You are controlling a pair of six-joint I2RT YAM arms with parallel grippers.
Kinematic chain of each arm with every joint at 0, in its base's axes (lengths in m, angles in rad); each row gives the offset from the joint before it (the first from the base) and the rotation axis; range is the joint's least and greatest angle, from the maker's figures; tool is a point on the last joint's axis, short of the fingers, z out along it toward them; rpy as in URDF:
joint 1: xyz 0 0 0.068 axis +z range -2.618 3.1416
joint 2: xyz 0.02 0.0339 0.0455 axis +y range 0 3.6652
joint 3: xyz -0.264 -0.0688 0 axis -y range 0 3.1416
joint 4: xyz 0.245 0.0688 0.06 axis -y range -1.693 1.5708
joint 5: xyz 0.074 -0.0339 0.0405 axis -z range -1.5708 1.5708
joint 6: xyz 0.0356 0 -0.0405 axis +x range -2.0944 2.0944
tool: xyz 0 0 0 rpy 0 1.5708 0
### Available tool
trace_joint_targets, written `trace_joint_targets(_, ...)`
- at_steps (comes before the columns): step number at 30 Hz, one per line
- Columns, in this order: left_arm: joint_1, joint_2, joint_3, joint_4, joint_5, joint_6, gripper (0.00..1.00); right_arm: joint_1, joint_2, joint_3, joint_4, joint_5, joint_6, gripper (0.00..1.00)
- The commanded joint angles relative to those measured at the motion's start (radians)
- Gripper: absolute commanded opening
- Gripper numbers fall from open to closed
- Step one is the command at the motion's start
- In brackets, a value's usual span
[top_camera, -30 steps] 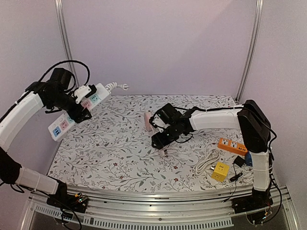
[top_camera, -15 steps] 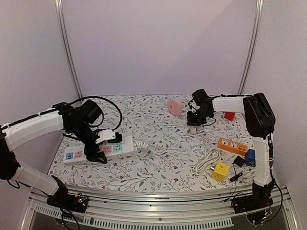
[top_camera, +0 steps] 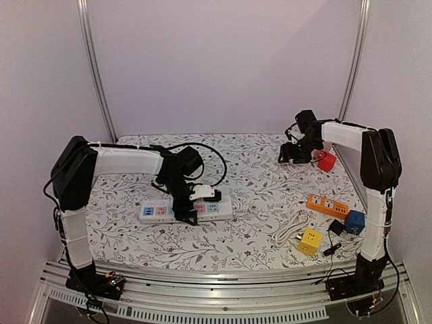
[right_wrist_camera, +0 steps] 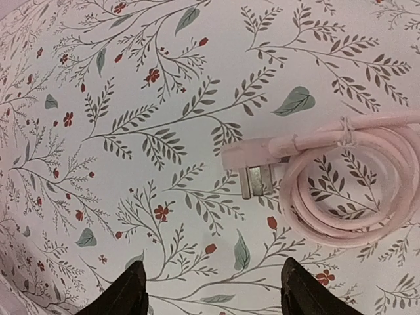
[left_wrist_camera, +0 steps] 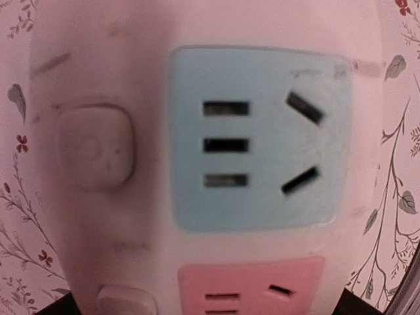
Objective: Insert the plug
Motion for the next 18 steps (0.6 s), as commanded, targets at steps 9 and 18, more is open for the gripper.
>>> trace_joint_targets(9,-0.043,-0.079,-0.030,0.021,-0.010,0.084,0.99,-0.074,-0.430,-0.160,-0.191,0.391,-0.089,0.99)
trace_joint_targets(18,0.162,-0.291,0.065,-0.106,0.080,0.011,1.00,-0.449,-0.196,-0.036,-0.115,-0.116,0.112,0.99)
